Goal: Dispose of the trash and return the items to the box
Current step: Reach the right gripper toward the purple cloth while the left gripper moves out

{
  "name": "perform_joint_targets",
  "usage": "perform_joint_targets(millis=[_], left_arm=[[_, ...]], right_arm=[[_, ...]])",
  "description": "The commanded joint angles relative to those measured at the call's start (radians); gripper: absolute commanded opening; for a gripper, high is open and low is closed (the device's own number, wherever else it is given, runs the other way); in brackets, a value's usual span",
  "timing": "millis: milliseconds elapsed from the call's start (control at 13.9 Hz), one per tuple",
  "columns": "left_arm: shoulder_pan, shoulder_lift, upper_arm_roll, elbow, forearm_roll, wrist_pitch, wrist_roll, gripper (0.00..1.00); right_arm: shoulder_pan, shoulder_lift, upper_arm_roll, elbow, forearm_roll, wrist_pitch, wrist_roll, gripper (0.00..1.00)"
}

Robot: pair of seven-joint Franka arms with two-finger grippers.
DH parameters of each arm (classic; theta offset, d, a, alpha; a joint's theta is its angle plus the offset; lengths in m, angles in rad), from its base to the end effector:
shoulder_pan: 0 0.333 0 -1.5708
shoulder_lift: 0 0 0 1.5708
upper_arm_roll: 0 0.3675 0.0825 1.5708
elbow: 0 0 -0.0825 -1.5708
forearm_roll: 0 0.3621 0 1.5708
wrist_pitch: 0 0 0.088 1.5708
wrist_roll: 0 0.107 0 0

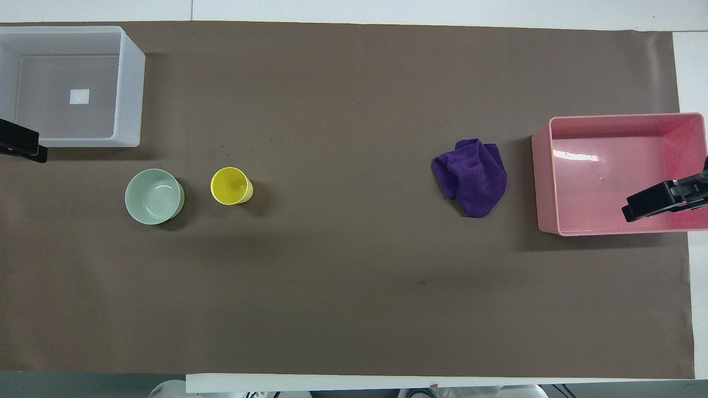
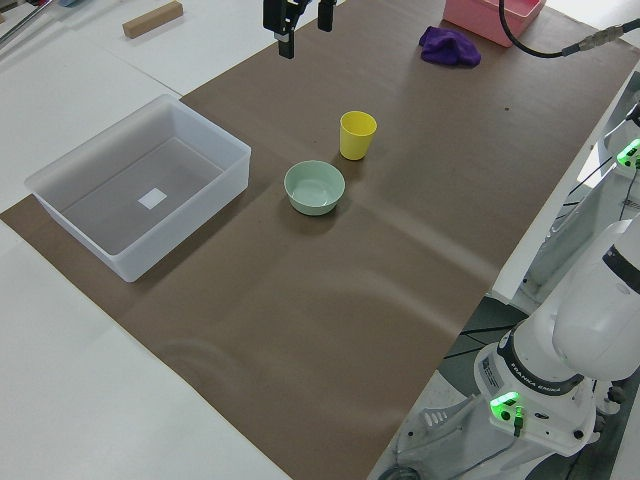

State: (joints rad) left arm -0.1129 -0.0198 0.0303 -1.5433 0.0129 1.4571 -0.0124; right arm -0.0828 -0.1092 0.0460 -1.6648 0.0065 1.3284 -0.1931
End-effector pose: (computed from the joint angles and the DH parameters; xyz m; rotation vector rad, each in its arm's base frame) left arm 0.5121 -0.0407 0.6890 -3.1226 0.1081 0.1028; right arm 0.4642 -0.0147 0.6712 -3.0848 -0.2416 0.3506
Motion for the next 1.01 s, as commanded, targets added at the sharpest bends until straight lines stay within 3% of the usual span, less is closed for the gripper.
perform_joint_targets(millis=[0, 360, 720, 936], left_arm=[[0.001, 0.006, 0.007, 0.018, -0.013, -0.004, 0.015, 1.00], [0.002, 0.004, 0.008, 0.015, -0.013, -0.007, 0.014, 1.00], [0.002, 0.004, 0.010, 0.015, -0.013, -0.009, 0.011, 1.00], [0.002, 0.000, 0.010, 0.002, -0.013, -0.003, 0.011, 1.00]], right_arm=[[-0.008, -0.012, 0.003, -0.020, 0.020, 0.012, -0.005, 1.00], [-0.005, -0.012, 0.003, -0.021, 0.020, 0.038, -0.011, 1.00], [0.041, 0.002, 0.006, -0.116, 0.070, 0.243, 0.004, 1.00], [0.078, 0.069, 0.006, -0.119, 0.072, 0.297, 0.027, 1.00]])
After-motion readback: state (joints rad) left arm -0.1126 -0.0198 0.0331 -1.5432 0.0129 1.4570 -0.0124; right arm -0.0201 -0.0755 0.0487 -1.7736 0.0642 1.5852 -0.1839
